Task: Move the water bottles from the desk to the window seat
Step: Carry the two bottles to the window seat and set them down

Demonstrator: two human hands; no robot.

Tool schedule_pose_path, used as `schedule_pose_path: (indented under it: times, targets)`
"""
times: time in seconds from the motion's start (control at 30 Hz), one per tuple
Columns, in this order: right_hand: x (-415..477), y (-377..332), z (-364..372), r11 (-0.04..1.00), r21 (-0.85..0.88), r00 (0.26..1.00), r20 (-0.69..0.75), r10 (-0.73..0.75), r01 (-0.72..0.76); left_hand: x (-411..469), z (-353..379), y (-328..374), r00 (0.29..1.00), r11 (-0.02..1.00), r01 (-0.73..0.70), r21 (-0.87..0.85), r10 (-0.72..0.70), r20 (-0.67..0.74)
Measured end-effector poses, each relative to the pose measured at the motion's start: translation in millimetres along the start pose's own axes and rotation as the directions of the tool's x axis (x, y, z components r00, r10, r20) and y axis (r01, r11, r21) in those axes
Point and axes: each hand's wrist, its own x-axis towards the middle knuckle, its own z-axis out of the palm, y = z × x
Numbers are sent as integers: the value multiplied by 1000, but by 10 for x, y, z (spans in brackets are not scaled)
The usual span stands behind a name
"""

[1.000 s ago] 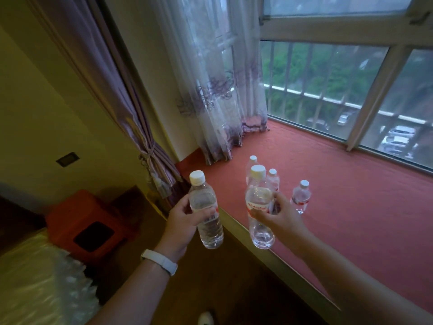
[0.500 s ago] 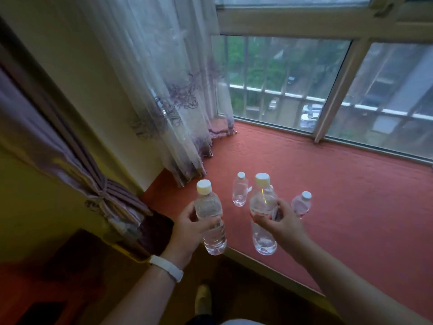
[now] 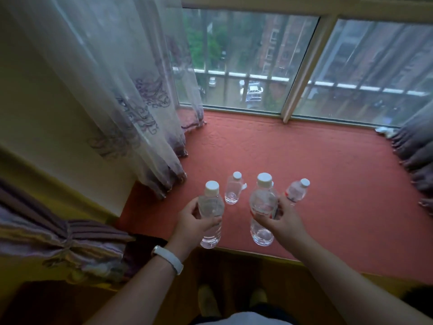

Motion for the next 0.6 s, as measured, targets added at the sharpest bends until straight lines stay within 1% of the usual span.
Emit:
schedule_pose_path:
  times: [0.1,0.23,0.4,0.6]
  targets:
    - [40,105,-18,999,-48,1000,-31,5,-7,127,100,-38,998,998,-11,56,8,59]
    - [124,292,-44,998,-40,998,-54,36,-38,298,241,-136,996,994,2,114,-13,90]
    - [263,642,-61,995,-34,994,-63,94,-96,545,451,-390,997,989,-5,149,-7,74]
    - [469,1156,0,990,-31,983,-131,131,-136,830,630,-875,998,988,-6,155,-3,61]
